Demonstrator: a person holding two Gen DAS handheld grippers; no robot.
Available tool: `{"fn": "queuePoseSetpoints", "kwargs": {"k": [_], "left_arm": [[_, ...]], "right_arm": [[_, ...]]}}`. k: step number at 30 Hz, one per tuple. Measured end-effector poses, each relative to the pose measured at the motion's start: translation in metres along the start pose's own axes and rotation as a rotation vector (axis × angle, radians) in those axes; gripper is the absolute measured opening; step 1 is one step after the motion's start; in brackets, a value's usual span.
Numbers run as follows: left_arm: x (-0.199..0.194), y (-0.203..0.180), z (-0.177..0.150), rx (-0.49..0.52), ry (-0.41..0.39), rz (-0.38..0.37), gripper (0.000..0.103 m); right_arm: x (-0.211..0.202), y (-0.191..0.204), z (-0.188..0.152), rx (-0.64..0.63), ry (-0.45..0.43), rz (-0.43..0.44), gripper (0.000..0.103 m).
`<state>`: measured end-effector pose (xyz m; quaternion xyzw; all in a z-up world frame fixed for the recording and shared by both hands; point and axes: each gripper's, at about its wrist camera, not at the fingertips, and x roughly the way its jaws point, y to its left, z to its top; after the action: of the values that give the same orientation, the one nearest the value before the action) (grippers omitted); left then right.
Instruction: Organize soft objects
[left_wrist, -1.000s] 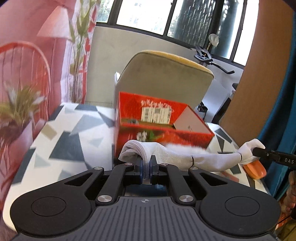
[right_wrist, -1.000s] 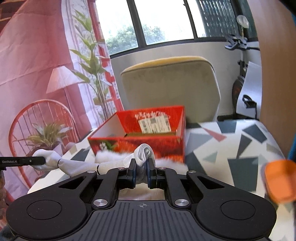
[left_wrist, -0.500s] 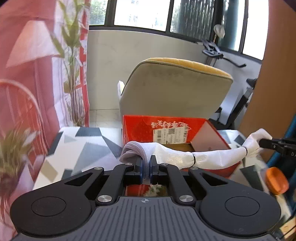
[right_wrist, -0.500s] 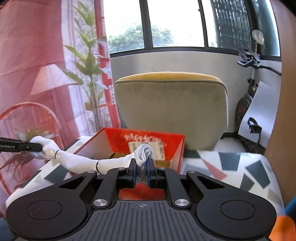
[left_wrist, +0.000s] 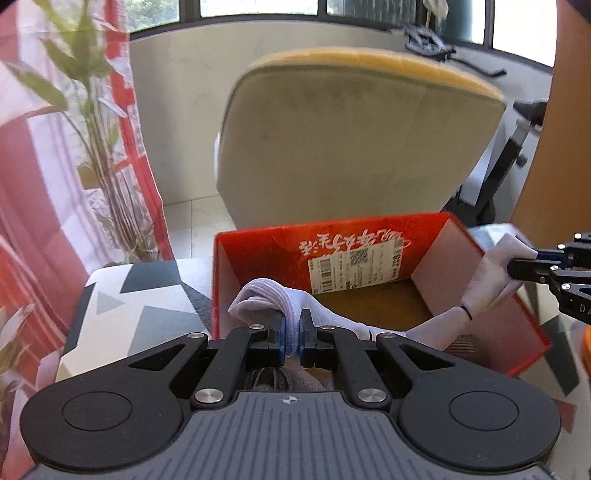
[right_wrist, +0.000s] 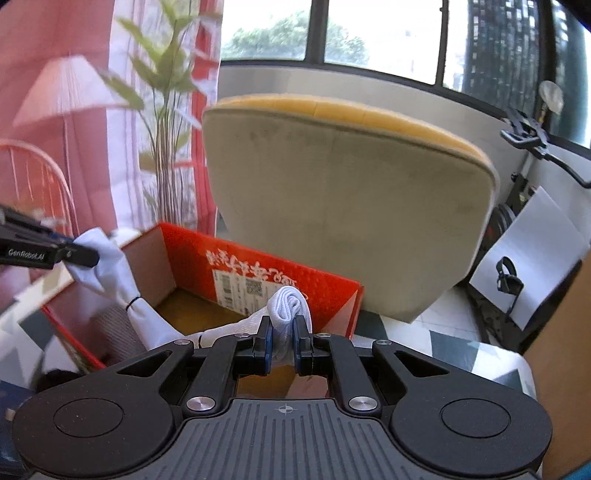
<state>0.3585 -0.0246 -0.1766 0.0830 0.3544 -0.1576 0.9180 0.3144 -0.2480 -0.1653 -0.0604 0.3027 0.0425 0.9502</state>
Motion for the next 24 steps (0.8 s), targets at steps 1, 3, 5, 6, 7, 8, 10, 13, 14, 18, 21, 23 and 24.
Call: {"fn": "queuePoseSetpoints", "kwargs": {"k": [1,3,5,6,7,8,10,13,14,18,21,23,24], "left_arm": [[0.008,-0.001,0.0,0.008,0.01,0.003,0.008],[0.023,-0.002,0.002,0.015,0.034,0.002,0.008],[0.037,-0.002,0.004,0.022,0.059,0.005,0.008],[0.042,-0.002,0.005,0.027,0.068,0.007,0.008],[0.046,-0.002,0.005,0.032,0.076,0.007,0.008],[0.051,-0.002,0.005,0.038,0.087,0.005,0.008],[0.059,-0.003,0.005,0.052,0.105,0.0,0.008],[0.068,-0.006,0.004,0.088,0.142,-0.01,0.008],[0.071,-0.008,0.003,0.102,0.156,-0.018,0.008],[0.072,-0.012,0.0,0.131,0.187,-0.044,0.008],[0.071,-0.012,0.0,0.13,0.199,-0.06,0.008],[0.071,-0.011,0.0,0.131,0.207,-0.064,0.008],[0.072,-0.011,-0.001,0.133,0.213,-0.061,0.008]], "right_arm": [[0.01,0.0,0.001,-0.016,0.014,-0.003,0.01],[0.027,0.003,0.001,-0.039,0.036,-0.003,0.01],[0.045,0.005,0.002,-0.058,0.061,-0.004,0.01],[0.054,0.007,0.002,-0.067,0.075,-0.004,0.01],[0.06,0.008,0.002,-0.075,0.086,-0.005,0.01],[0.068,0.01,0.002,-0.085,0.1,-0.004,0.01],[0.079,0.012,0.001,-0.104,0.123,-0.004,0.01],[0.092,0.015,-0.002,-0.127,0.162,0.005,0.01],[0.095,0.015,-0.003,-0.132,0.176,0.01,0.01],[0.106,0.019,-0.007,-0.136,0.219,0.03,0.01],[0.111,0.018,-0.008,-0.133,0.244,0.031,0.01],[0.111,0.017,-0.009,-0.131,0.256,0.033,0.01],[0.112,0.017,-0.01,-0.128,0.266,0.03,0.01]]}}
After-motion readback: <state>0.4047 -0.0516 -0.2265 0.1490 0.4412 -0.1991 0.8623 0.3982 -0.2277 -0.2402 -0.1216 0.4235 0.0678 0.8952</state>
